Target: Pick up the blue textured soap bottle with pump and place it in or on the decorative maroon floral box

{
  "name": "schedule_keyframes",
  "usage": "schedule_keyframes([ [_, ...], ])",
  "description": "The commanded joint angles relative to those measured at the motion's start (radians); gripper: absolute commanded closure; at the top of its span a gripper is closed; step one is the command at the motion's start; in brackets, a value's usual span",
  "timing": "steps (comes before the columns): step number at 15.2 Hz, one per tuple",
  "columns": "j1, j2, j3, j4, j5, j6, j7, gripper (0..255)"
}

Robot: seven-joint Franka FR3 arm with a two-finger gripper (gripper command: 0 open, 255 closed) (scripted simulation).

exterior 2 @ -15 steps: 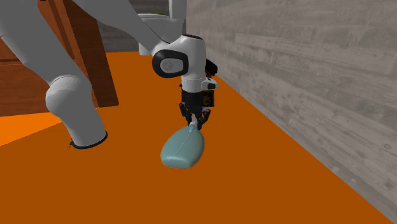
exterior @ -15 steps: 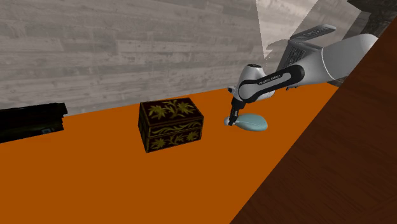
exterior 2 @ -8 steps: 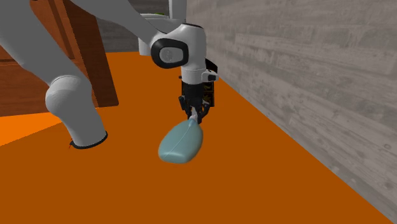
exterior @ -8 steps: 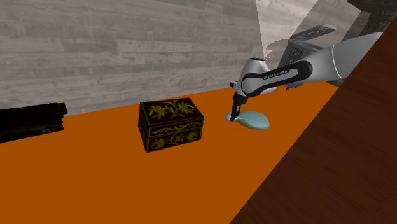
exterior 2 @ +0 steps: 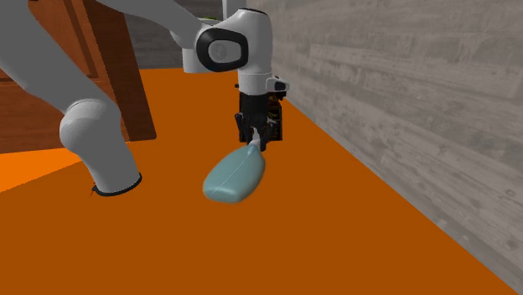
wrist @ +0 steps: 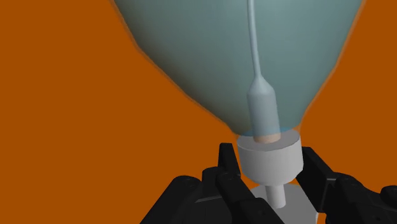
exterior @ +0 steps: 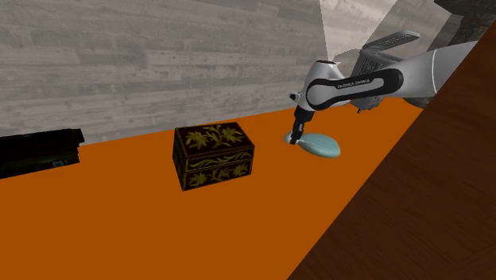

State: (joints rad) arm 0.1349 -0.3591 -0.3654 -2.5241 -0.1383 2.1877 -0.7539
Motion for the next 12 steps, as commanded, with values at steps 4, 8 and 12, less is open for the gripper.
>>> schedule_keyframes([
  [4, -0.002, -0.037, 0.011, 0.04, -0.003, -0.077, 0.006, 255],
  [8, -0.002, -0.059, 0.02, 0.078, -0.003, -0.136, 0.009, 255],
  [12, -0.002, -0.077, 0.027, 0.119, -0.002, -0.194, 0.011, 255],
])
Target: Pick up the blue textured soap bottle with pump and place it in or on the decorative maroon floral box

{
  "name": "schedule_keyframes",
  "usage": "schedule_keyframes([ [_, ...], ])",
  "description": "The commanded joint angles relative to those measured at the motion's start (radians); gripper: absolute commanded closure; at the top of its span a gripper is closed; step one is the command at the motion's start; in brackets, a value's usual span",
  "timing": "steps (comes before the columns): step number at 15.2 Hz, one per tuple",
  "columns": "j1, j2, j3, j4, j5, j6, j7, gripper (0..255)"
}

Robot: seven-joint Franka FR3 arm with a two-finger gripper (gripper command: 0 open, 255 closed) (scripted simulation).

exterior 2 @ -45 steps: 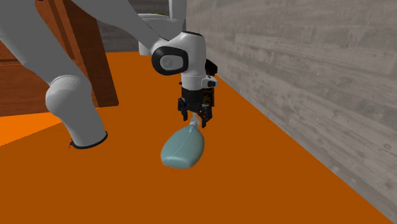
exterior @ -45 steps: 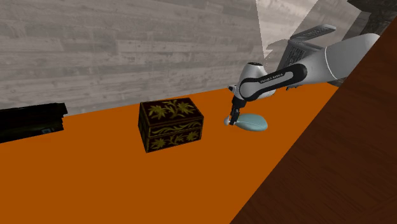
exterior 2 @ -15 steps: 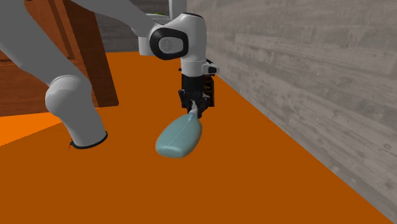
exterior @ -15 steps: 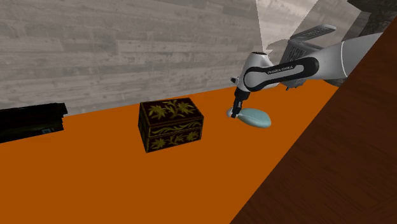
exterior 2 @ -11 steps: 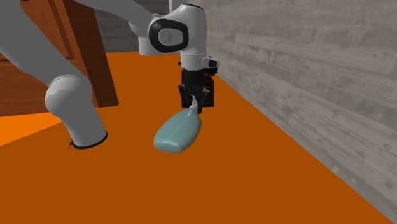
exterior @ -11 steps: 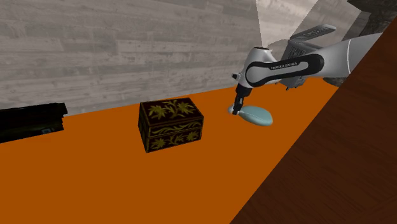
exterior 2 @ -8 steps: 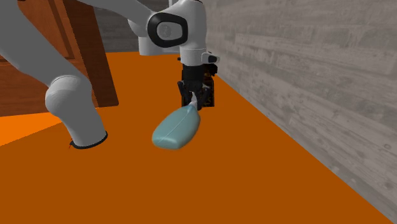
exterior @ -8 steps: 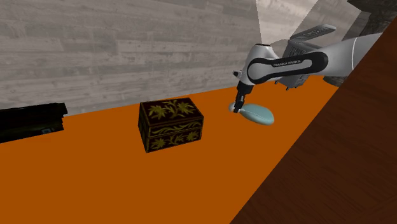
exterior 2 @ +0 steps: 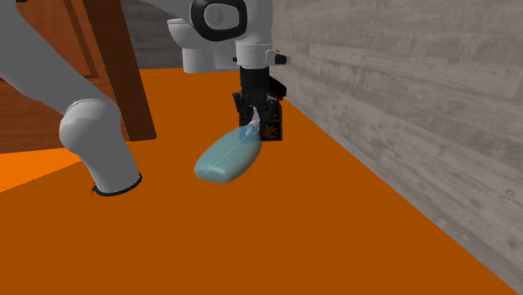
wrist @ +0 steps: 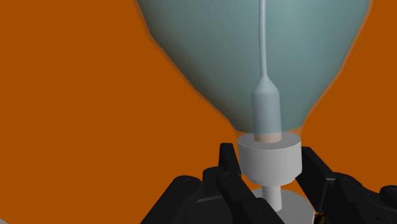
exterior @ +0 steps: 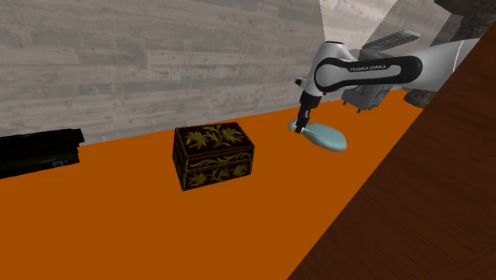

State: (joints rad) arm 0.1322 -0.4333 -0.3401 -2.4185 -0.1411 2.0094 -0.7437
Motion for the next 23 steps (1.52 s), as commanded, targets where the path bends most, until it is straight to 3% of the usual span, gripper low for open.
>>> schedule_keyframes([
  [1, 0.001, -0.006, 0.004, 0.024, 0.002, -0.03, 0.001, 255],
  [15, 0.007, -0.031, 0.026, 0.191, 0.012, -0.222, 0.002, 255],
  [23, 0.088, 0.082, 0.142, 0.271, 0.083, -0.199, 0.166, 255],
])
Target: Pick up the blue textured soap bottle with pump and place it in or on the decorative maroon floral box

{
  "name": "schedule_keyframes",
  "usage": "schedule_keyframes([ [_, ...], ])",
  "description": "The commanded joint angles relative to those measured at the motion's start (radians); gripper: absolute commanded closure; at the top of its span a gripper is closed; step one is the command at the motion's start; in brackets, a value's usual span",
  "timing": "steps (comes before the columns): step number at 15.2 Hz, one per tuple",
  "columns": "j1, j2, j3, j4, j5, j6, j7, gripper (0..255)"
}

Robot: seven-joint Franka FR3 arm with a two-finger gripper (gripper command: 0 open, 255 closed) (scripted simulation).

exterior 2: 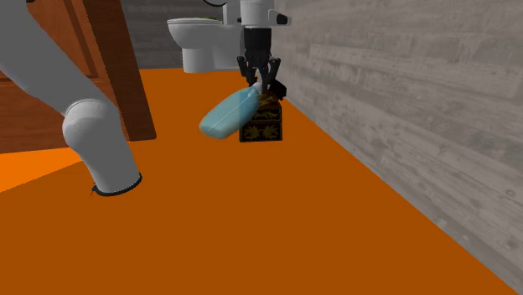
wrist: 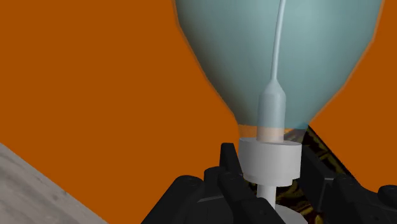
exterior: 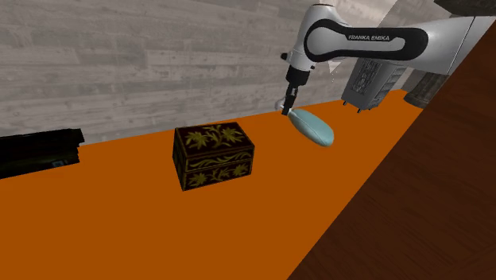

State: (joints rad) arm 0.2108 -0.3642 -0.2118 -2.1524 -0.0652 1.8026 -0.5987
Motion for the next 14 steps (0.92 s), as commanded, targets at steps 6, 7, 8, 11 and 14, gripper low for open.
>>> schedule_keyframes([
  [6, 0.064, 0.131, 0.089, 0.112, 0.047, 0.016, 0.134, 255],
  [7, 0.073, 0.153, 0.1, 0.134, 0.052, 0.015, 0.152, 255],
  [8, 0.082, 0.176, 0.112, 0.158, 0.056, 0.015, 0.17, 255],
  [11, 0.107, 0.249, 0.143, 0.235, 0.067, 0.01, 0.223, 255],
  [14, 0.132, 0.327, 0.172, 0.324, 0.073, -0.001, 0.275, 255],
])
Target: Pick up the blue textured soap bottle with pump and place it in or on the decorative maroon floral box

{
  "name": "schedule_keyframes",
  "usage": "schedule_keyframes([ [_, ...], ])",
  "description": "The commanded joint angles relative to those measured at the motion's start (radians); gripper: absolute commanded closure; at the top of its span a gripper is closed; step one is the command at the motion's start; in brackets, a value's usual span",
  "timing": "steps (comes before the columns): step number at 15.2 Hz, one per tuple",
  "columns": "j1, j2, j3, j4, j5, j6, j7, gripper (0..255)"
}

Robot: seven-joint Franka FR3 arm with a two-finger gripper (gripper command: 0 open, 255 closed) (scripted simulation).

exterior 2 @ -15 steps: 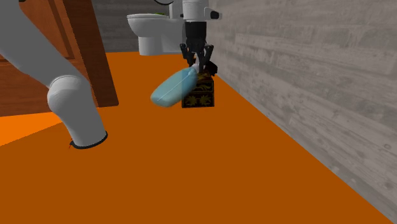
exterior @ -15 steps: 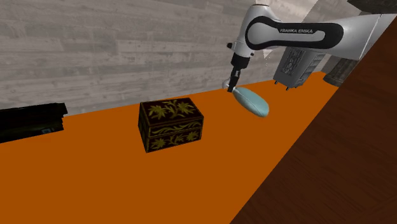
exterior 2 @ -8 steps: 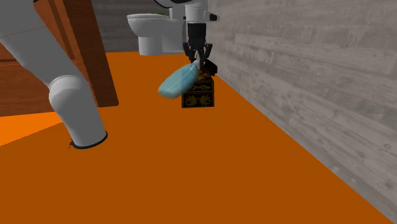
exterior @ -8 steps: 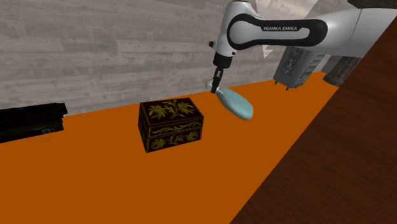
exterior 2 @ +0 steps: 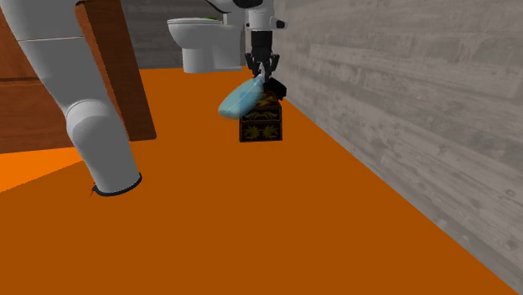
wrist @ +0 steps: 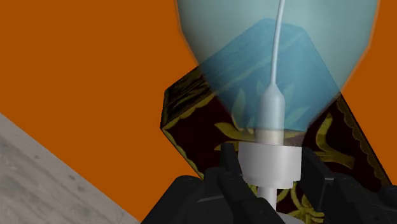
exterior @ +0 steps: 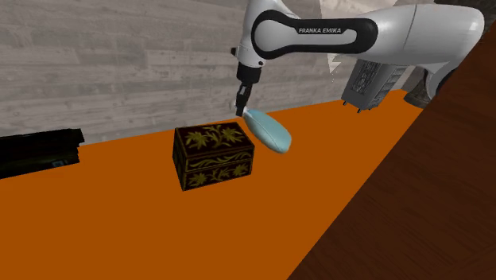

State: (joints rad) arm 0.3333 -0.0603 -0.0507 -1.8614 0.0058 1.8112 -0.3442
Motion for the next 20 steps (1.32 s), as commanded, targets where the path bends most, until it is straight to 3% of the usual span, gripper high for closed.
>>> schedule_keyframes([
  [1, 0.018, 0.051, 0.02, 0.066, 0.003, -0.014, 0.037, 255],
  [7, 0.069, 0.234, 0.064, 0.298, -0.001, -0.062, 0.135, 255],
  [13, 0.124, 0.446, 0.092, 0.598, -0.015, -0.151, 0.216, 255],
  [20, 0.123, 0.433, 0.092, 0.485, -0.014, -0.05, 0.215, 255],
])
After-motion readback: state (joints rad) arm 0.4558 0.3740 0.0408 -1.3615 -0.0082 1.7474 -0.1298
